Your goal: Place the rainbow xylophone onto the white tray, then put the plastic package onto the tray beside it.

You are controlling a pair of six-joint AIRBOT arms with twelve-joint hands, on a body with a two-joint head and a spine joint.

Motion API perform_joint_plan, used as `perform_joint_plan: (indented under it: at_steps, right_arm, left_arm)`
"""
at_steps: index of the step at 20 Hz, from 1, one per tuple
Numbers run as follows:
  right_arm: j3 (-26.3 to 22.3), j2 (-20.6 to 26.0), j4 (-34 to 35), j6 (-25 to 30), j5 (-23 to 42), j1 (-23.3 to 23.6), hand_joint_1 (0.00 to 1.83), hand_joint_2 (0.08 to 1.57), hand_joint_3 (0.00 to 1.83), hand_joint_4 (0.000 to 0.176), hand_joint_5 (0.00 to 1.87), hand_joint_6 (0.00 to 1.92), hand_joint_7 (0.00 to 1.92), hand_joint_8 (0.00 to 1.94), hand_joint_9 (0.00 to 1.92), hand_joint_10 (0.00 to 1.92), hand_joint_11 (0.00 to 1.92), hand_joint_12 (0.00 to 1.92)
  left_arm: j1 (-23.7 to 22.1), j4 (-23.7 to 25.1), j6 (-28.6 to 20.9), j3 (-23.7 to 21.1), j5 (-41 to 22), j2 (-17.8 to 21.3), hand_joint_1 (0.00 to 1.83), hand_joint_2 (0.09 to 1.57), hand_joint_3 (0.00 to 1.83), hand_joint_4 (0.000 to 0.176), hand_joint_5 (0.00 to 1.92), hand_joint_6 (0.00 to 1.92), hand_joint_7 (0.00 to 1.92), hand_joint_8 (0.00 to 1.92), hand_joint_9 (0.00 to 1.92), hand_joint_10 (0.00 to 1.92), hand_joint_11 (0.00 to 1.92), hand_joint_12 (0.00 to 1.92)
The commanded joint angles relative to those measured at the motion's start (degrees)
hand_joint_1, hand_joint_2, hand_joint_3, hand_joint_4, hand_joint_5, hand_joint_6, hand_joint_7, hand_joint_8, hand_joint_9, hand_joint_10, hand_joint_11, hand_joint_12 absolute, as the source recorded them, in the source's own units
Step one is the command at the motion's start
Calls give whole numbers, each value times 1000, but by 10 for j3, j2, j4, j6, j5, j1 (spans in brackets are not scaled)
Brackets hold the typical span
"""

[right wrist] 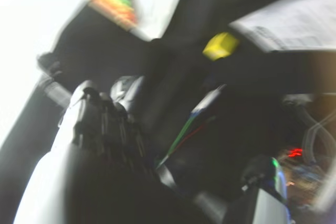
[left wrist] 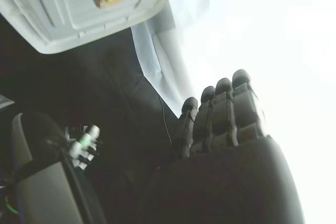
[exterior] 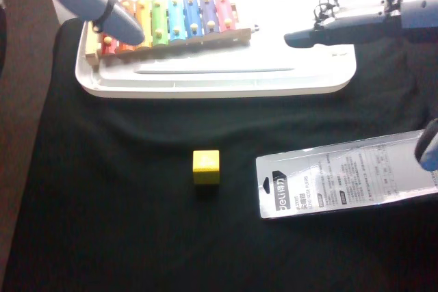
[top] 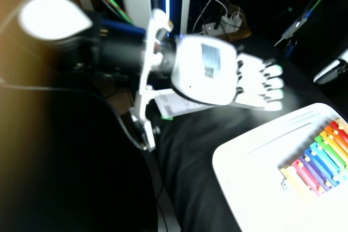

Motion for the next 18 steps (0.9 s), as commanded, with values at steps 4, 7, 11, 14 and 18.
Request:
perform_joint_plan:
  at_steps: [4, 7, 11, 14, 18]
  right_arm:
    - [-18, 15, -20, 43, 7, 17, 550, 568, 0, 0, 45, 8, 47, 6, 12, 0, 11, 241]
    - [-27, 27, -42, 58, 7, 17, 533, 555, 0, 0, 67, 2, 95, 4, 30, 1, 0, 38]
    - [-38, 31, -49, 66, 3, 17, 431, 604, 17, 0, 94, 9, 136, 15, 68, 15, 0, 0]
    - [-48, 39, -66, 66, -13, 17, 486, 641, 7, 0, 156, 14, 161, 8, 93, 8, 38, 26]
    - [-54, 43, -73, 66, -28, 14, 613, 633, 0, 0, 154, 1, 123, 0, 106, 5, 236, 144]
  left_arm:
    - [15, -121, 113, -51, -30, 48, 682, 690, 0, 102, 0, 0, 0, 0, 0, 0, 0, 0]
    - [24, -181, 176, -87, -30, 89, 735, 717, 6, 121, 0, 0, 0, 0, 0, 0, 0, 0]
    - [54, -299, 272, -124, -55, 133, 747, 733, 11, 61, 0, 0, 0, 0, 0, 0, 0, 0]
    - [60, -322, 285, -136, -72, 148, 747, 739, 11, 87, 0, 0, 0, 0, 0, 0, 0, 0]
    - [60, -322, 292, -145, -77, 153, 771, 751, 7, 98, 0, 0, 0, 0, 0, 0, 0, 0]
